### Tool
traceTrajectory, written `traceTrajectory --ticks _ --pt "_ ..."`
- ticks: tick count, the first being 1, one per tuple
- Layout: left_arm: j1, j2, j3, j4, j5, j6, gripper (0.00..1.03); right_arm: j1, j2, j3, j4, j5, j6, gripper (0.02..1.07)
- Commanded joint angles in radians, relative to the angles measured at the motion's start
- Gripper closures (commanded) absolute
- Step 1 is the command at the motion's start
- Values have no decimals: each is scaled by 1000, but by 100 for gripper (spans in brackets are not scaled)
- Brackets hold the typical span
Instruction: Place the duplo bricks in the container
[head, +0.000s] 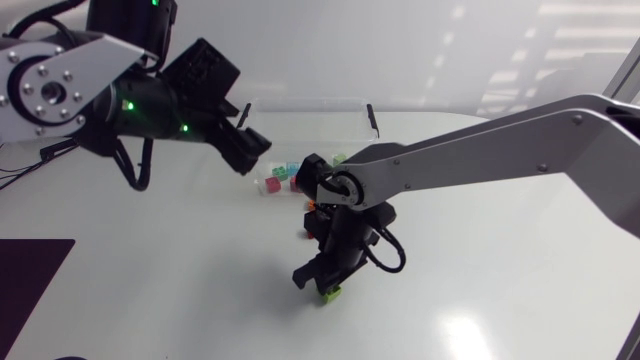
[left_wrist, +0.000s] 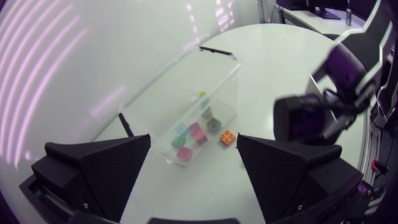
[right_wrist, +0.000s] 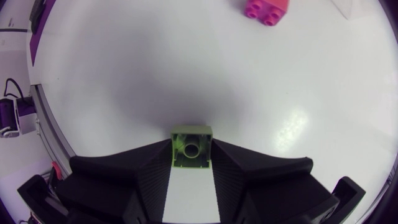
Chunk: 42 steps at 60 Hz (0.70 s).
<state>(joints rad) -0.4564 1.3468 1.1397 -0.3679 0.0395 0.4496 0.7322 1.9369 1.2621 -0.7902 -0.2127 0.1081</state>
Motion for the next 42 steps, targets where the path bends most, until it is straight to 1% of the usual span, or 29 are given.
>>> traceTrajectory --ticks 1,10,21,24,28,35,42 --pt "-8 -35 -92 -8 36 54 7 -51 -85 0 -34 -1 -4 94" --pt "-18 -18 -182 0 102 129 7 -148 -207 6 -90 -7 -35 94" --pt "-74 117 -225 93 106 164 7 -263 -308 76 -149 -34 -62 94" --pt "-87 167 -218 130 106 162 7 -283 -320 102 -152 -42 -64 94" --pt "-103 241 -187 152 105 159 7 -303 -325 146 -167 -51 -62 94" --pt "-125 364 -126 162 105 164 7 -323 -328 217 -184 -76 -59 94" --pt "-131 454 -78 184 105 170 7 -333 -325 278 -195 -99 -58 94"
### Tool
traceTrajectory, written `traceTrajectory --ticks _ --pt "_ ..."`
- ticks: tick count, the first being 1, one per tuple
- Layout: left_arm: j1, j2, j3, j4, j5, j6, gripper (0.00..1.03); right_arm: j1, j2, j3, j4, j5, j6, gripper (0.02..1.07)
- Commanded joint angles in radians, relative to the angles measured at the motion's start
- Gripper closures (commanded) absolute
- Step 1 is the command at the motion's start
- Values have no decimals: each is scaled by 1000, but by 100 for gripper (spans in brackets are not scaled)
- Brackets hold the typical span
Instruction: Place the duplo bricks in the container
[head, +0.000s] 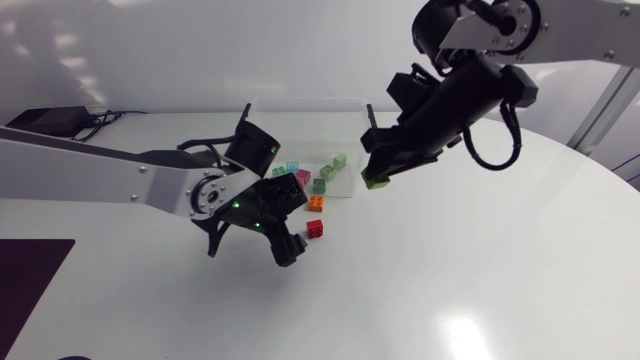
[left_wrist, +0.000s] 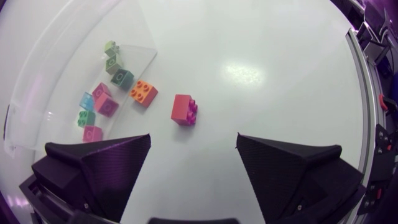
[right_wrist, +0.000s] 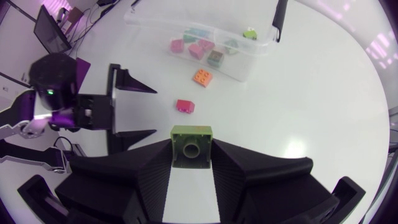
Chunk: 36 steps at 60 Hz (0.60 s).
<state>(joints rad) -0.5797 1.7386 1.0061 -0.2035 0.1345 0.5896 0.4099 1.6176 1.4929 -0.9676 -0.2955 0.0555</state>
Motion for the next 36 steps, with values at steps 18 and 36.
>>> traceTrajectory --ticks 18,36 --pt "-2 194 134 102 -19 35 7 -54 38 170 -6 -56 6 94" --pt "3 234 158 118 -27 50 11 -60 179 317 72 -25 41 94"
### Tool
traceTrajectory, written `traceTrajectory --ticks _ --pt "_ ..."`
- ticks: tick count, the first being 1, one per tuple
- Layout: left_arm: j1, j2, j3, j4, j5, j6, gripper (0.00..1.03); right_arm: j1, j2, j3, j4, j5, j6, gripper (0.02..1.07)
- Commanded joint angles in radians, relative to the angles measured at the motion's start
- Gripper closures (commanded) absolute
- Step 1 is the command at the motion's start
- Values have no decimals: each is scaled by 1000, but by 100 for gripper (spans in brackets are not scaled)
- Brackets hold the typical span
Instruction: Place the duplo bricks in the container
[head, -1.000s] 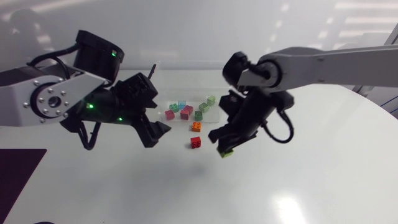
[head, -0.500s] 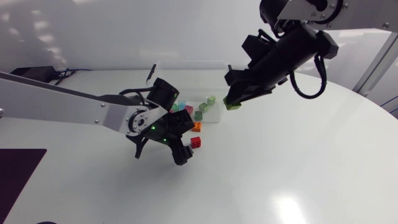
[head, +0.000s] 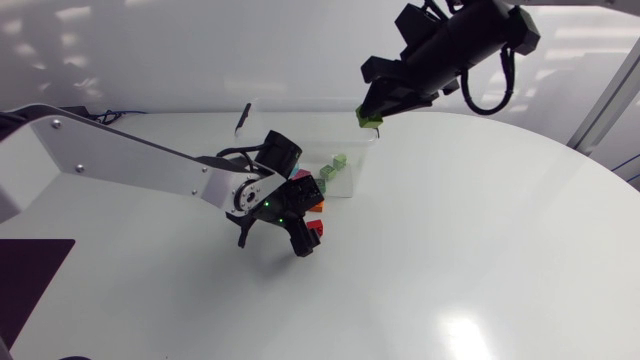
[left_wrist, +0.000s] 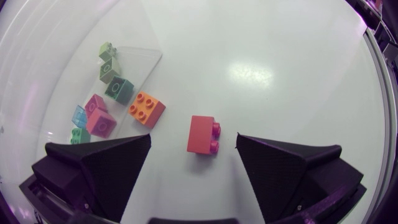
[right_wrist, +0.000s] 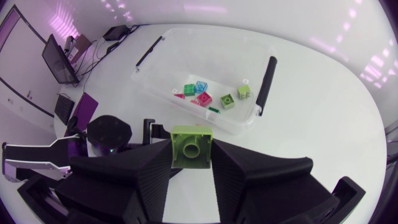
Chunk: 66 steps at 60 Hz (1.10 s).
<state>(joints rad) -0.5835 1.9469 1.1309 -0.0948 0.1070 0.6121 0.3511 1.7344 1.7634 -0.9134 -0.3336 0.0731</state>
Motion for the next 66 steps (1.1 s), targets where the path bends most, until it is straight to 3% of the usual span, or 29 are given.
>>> traceTrajectory --ticks 1,19,27,36,43,47,56,66 --pt "7 27 35 9 0 29 12 -1 73 54 24 18 28 94" --pt "19 44 49 -5 0 55 14 8 254 237 30 50 39 94" --pt "22 75 90 -79 2 80 14 9 287 280 16 54 40 94" --pt "19 101 127 -115 8 89 32 8 306 298 15 54 42 94" --pt "13 116 150 -123 16 89 54 2 332 318 16 56 42 94" --pt "7 119 152 -123 17 89 74 -1 355 340 16 56 44 94" --pt "-13 86 115 -138 25 94 78 -4 435 416 15 97 45 93" --pt "-15 -71 32 -180 43 92 79 -1 521 502 -12 146 51 71"
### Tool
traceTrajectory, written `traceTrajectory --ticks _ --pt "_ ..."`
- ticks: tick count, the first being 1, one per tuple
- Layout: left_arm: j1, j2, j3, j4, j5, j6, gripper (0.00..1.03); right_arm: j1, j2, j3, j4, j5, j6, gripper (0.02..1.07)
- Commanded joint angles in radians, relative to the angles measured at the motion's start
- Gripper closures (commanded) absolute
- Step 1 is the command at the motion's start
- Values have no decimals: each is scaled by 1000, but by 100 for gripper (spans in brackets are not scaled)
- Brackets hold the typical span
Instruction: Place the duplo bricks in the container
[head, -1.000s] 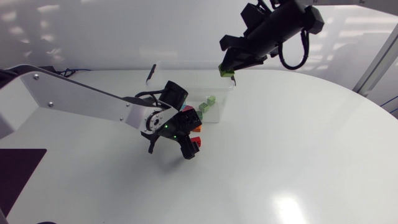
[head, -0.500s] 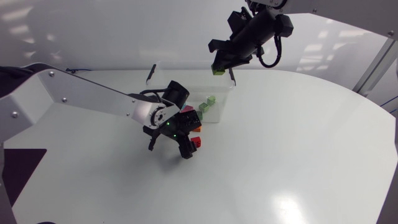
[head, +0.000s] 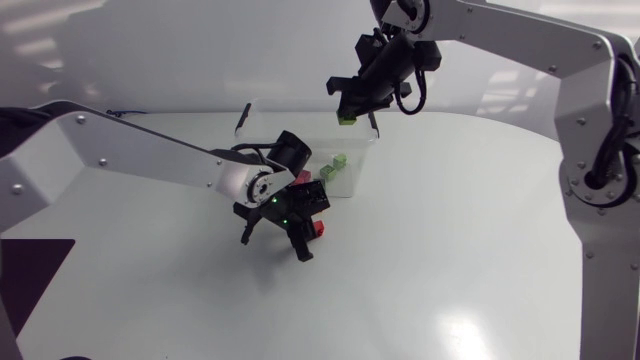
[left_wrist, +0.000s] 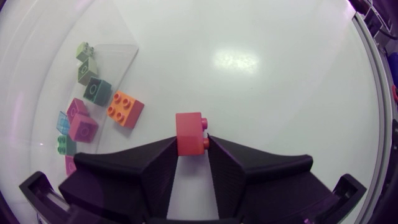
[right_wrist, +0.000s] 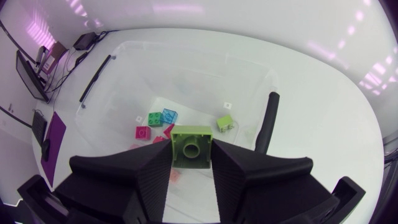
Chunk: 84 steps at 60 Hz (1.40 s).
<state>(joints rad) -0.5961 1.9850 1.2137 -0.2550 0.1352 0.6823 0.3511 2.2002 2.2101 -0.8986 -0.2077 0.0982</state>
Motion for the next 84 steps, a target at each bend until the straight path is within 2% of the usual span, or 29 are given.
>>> traceTrajectory --ticks 1,4,8,10,13,21,28,32,35,42,48,58,68,70,73,80,81,84 --pt "-2 -130 -60 -24 17 22 79 0 66 69 -33 28 26 67" --pt "1 -199 -82 -41 17 22 79 5 90 100 -49 48 29 52" --pt "16 -295 -92 -89 29 20 78 9 130 158 -88 80 41 28" --pt "30 -338 -94 -104 38 17 78 12 147 189 -111 88 47 19" --pt "51 -414 -86 -145 47 17 78 17 162 226 -145 110 64 12" --pt "113 -511 -13 -208 63 16 78 34 76 145 -126 131 97 11" --pt "180 -522 98 -219 73 -9 78 75 -105 -93 -3 131 123 11" --pt "217 -499 155 -207 92 -55 78 115 -227 -263 82 148 152 11" --pt "242 -468 184 -155 92 -101 78 149 -316 -386 152 168 169 11" --pt "272 -393 236 -69 92 -179 78 201 -418 -526 204 208 186 11" --pt "285 -288 299 0 90 -242 78 267 -436 -604 205 304 216 11" --pt "274 -98 442 3 52 -276 78 381 -402 -704 208 458 293 11" --pt "269 60 596 2 -29 -316 76 419 -332 -714 202 510 316 11" --pt "269 84 624 -6 -40 -320 72 428 -316 -714 202 542 322 11" --pt "269 123 664 -23 -59 -328 60 439 -287 -707 193 584 344 11" --pt "266 175 716 -44 -111 -362 9 440 -211 -698 191 574 411 7" --pt "266 176 718 -44 -111 -365 5 440 -197 -695 191 576 417 7" --pt "266 176 718 -44 -117 -374 4 442 -160 -682 191 574 428 7"
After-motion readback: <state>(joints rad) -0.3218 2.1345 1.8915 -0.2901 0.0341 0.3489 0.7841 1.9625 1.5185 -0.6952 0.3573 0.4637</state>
